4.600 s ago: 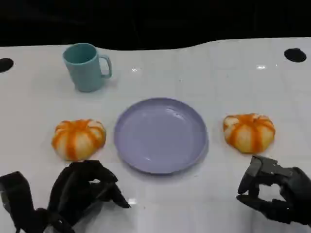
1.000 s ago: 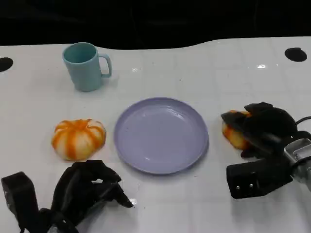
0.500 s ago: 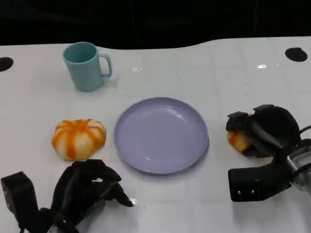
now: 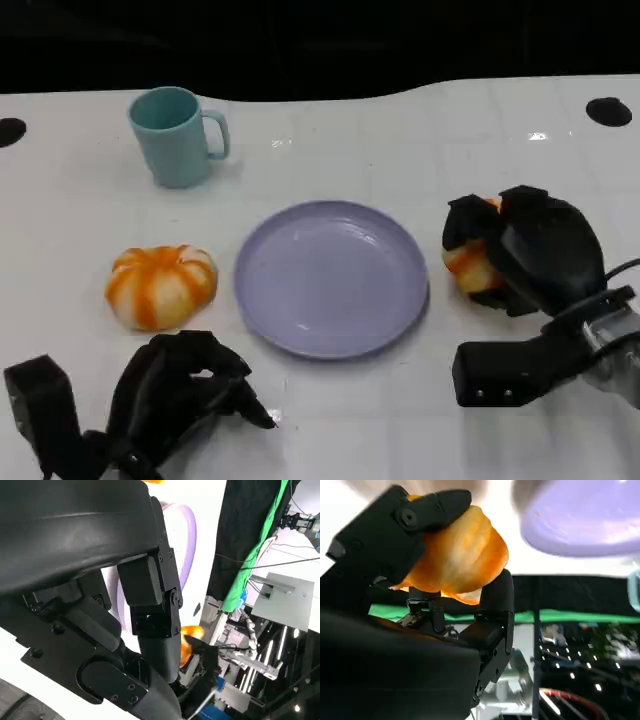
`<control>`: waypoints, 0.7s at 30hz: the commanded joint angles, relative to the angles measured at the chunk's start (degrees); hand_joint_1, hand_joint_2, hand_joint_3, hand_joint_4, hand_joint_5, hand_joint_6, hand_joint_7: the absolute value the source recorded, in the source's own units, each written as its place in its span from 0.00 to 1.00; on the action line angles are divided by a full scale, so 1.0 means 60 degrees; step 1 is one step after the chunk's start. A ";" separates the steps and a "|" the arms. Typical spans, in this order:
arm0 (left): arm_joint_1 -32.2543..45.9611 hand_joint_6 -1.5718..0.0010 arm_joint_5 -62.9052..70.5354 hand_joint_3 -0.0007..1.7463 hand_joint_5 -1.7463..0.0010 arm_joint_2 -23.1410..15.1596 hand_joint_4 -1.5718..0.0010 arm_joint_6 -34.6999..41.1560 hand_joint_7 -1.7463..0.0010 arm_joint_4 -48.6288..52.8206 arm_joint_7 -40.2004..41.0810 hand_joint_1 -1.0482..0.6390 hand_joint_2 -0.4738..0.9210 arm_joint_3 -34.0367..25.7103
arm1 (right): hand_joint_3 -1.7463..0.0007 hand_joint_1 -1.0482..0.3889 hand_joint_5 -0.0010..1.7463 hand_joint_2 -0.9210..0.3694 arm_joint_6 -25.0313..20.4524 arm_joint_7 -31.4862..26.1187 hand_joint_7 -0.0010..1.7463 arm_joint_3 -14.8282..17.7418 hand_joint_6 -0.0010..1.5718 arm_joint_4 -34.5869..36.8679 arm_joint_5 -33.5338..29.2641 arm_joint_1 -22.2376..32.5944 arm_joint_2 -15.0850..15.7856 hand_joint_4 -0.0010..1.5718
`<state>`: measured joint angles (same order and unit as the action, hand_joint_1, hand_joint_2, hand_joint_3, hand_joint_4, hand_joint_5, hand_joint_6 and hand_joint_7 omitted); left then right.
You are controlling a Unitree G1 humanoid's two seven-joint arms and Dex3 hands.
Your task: Grasp the bread from the table and place it into the plate.
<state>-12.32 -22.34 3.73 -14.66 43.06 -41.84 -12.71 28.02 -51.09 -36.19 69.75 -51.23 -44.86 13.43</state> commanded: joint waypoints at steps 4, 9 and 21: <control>0.0159 0.00 0.0054 0.00 0.65 -0.0137 0.00 -0.0092 0.80 -0.0072 0.0082 0.00 0.82 0.0021 | 0.26 0.67 1.00 0.52 0.0616 -0.0292 1.00 0.0286 0.49 -0.0778 0.0386 -0.0283 -0.0146 0.64; 0.0164 0.00 0.0083 0.00 0.65 -0.0147 0.00 -0.0158 0.80 -0.0060 0.0097 0.00 0.82 0.0048 | 0.23 0.65 1.00 0.54 0.0717 0.0118 1.00 0.0239 0.49 -0.1283 0.0333 -0.0438 -0.0436 0.65; 0.0161 0.00 0.0062 0.00 0.65 -0.0157 0.00 -0.0214 0.80 -0.0053 0.0050 0.00 0.83 0.0077 | 0.34 0.59 1.00 0.43 0.0689 0.1736 0.97 -0.0068 0.46 -0.1133 0.0319 -0.1047 -0.1275 0.61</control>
<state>-12.14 -22.24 3.59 -15.27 43.06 -41.84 -12.17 31.83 -42.29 -36.50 62.00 -49.82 -48.93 6.37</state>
